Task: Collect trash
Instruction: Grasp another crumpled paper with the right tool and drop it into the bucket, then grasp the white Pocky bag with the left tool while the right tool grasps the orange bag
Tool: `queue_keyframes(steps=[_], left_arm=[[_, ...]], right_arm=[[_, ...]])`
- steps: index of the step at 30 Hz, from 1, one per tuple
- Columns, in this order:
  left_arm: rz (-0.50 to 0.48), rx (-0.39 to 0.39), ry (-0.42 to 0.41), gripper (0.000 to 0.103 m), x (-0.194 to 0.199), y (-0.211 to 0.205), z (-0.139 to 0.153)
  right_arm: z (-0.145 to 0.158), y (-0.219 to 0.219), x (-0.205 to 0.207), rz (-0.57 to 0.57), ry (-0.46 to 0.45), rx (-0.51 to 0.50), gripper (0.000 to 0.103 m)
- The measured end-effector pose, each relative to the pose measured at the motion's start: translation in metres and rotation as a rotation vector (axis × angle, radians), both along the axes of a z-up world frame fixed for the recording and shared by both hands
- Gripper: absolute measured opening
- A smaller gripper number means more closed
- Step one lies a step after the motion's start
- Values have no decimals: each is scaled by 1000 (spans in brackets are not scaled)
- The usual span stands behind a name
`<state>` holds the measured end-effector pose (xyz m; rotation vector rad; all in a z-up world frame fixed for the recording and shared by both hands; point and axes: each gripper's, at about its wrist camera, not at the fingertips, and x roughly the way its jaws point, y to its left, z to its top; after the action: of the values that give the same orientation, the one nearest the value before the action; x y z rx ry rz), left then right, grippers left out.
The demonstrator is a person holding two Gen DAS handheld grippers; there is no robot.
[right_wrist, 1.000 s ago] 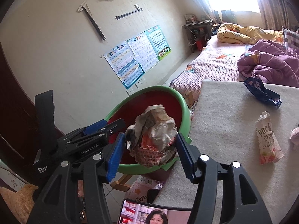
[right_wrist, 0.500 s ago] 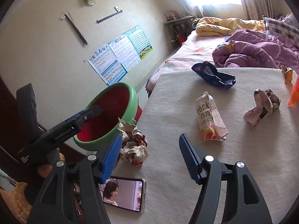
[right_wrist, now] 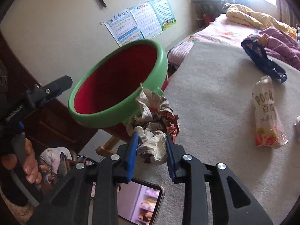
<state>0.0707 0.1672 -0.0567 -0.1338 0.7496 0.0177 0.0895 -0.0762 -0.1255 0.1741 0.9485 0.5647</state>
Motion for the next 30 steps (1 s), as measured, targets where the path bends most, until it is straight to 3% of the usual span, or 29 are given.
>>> queue_keyframes(steps=[4,12,15,17,24,30], left_arm=[[5,-7,2,65,7,11,-2],[4,-26,5,65,16,24,-4],[30,-30,7,65,14,33,-5],[44,-34,12,65,12,36,-6],[35,-25,9,65,6,23,-3],[-168,-52,3,70,18,-57,8]], right_arm=[[36,-6,0,-39,-102,62,26],[67,41,30,35,-161,93,31],[68,57,37,55,-170,94,42],[66,60,40,48,-161,106,58],[76,13,14,-76,-241,135,59],[71,-69,-27,-240,-266,50,62]])
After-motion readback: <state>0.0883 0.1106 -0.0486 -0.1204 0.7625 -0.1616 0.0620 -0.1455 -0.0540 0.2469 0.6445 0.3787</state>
